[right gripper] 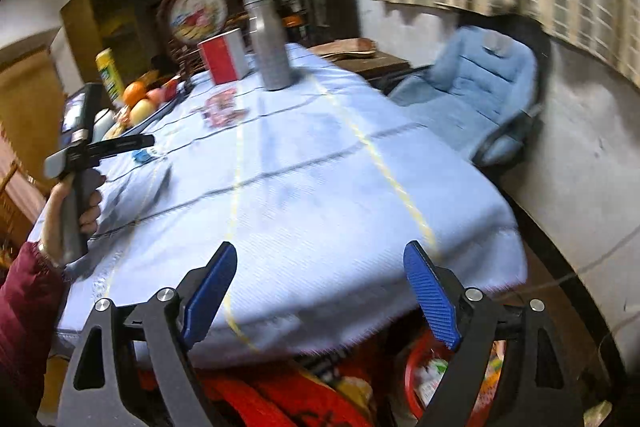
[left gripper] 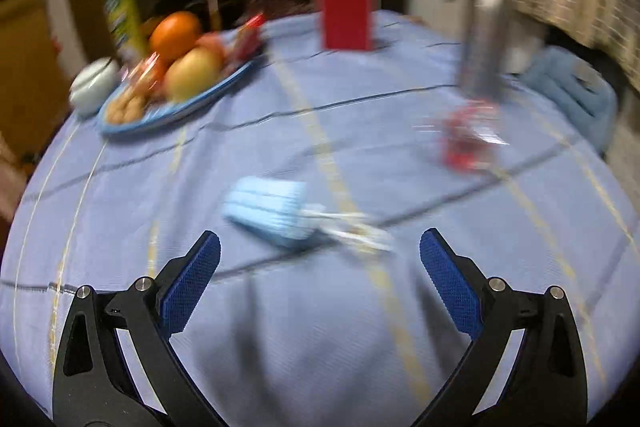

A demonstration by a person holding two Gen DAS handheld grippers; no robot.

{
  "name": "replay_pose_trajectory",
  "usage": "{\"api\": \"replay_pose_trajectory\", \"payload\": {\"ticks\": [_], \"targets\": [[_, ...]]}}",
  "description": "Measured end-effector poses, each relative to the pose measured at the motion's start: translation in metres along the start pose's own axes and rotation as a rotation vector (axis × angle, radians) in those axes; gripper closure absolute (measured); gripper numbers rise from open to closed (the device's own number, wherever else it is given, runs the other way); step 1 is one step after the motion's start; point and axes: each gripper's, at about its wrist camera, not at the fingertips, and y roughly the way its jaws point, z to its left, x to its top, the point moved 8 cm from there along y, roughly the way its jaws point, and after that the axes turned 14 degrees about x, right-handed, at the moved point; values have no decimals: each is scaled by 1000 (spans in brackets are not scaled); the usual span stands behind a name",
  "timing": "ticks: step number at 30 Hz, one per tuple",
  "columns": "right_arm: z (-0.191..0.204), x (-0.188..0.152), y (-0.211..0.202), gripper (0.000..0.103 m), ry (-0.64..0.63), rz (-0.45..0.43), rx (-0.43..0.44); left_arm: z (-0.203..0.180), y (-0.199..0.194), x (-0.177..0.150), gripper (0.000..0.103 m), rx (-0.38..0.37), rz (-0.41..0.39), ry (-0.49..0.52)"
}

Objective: Collect trash
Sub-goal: 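Move both tools back over the table toward the blue mask and snack bag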

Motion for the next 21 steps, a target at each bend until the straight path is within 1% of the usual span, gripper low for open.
{"api": "replay_pose_trajectory", "payload": {"ticks": [2,4,7,8,9,10,11,12,16,19,21], "targets": [[18,17,16,17,-28,1,30,12,16,0,6,2,30,-28],[36,37,37,13,-52,-2,66,19,25,1,6,21,50,-37],[60,62,73,13,-66,16,107,20,36,-2,6,32,78,-16],[67,71,90,13,-65,29,120,19,41,-5,6,39,99,-2],[71,77,104,13,-64,38,129,16,47,-10,5,46,138,15],[76,84,118,13,-64,47,132,19,50,-8,6,34,137,-13],[79,89,130,13,-66,56,130,21,50,-11,5,26,154,-31],[82,93,141,13,-67,61,129,23,51,-11,5,18,152,-40],[89,109,186,13,-57,101,127,21,47,-15,5,39,148,-42],[92,122,214,13,-33,108,132,21,46,-15,5,41,149,-44],[92,132,229,8,-18,103,131,21,47,-14,5,44,150,-45]]}}
